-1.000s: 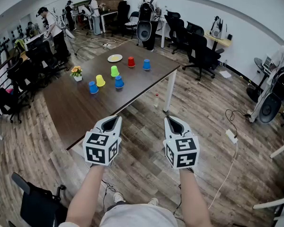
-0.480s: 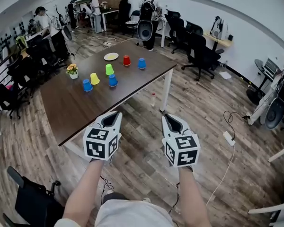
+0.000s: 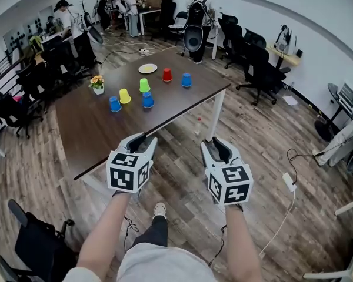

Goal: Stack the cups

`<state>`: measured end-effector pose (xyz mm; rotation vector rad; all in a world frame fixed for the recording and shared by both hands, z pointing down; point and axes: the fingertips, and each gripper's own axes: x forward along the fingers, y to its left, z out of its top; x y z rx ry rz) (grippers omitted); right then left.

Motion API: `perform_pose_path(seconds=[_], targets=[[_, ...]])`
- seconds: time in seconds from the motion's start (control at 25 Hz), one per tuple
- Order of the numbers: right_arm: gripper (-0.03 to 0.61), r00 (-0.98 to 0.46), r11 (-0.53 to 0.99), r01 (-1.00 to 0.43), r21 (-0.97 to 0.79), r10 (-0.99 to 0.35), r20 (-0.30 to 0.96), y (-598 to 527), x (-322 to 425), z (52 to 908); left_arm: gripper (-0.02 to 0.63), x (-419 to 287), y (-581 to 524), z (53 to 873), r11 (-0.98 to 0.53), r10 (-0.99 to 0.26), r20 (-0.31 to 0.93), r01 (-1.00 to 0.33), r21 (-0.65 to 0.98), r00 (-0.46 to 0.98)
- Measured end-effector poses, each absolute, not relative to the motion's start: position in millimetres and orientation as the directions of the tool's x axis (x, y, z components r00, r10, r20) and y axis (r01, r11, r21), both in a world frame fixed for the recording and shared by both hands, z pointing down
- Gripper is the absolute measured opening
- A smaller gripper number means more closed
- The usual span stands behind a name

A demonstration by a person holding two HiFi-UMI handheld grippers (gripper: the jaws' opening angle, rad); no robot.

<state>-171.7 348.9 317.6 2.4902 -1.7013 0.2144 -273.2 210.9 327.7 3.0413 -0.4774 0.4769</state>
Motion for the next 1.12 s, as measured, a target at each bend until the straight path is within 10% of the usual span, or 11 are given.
perform_pose_path(seconds=[1.12], targets=[[0.213, 0.304, -0.304, -0.952, 0.039, -0.92, 0.247, 22.0, -23.3, 327.6, 0.281, -134.8, -113.1, 353.6, -0.923, -0.347, 0.335, -0.383, 0.046, 0.876]])
